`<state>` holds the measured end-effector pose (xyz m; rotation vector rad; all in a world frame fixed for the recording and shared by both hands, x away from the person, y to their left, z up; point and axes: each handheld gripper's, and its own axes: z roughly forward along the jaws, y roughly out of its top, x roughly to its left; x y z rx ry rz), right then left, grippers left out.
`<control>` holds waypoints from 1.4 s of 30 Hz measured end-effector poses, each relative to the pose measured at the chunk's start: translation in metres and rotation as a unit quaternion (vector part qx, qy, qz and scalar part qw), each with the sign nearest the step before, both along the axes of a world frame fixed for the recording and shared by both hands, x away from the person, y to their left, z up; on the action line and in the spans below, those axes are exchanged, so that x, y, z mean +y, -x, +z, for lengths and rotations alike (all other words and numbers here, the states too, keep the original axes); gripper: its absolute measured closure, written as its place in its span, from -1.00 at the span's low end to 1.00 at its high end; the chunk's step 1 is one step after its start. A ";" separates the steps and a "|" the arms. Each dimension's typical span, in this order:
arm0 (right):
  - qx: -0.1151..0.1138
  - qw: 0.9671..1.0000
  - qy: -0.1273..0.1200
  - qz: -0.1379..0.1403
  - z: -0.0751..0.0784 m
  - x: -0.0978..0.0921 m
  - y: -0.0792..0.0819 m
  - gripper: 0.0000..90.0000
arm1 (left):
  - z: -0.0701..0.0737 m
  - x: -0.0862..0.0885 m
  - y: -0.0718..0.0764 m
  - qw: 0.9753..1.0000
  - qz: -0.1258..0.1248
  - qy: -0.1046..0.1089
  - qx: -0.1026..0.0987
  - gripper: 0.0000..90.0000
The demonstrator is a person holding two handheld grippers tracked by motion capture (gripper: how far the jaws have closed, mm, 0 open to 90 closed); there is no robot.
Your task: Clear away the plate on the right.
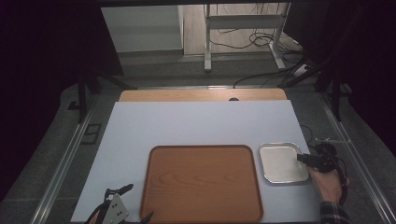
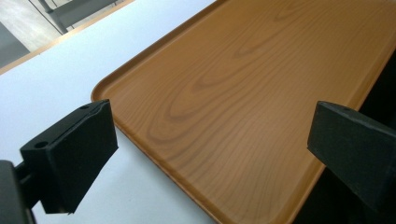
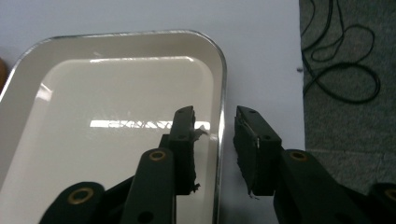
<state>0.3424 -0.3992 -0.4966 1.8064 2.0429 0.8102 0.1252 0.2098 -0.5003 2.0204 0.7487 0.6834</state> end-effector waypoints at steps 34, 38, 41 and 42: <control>-0.009 0.989 -0.147 -0.009 0.014 -0.004 0.008 0.93 | 0.000 0.001 0.000 1.000 0.001 0.010 0.000 -0.97; -0.015 0.988 -0.155 0.002 0.017 0.002 0.009 0.94 | 0.000 0.002 0.001 1.000 0.006 0.018 -0.004 -0.97; -0.019 0.988 -0.154 0.009 0.020 0.008 0.011 0.93 | 0.000 0.005 0.001 0.999 0.013 0.029 -0.008 -0.97; -0.021 0.988 -0.154 0.009 0.021 0.009 0.012 0.93 | 0.000 0.006 0.001 0.999 0.014 0.033 -0.010 -0.97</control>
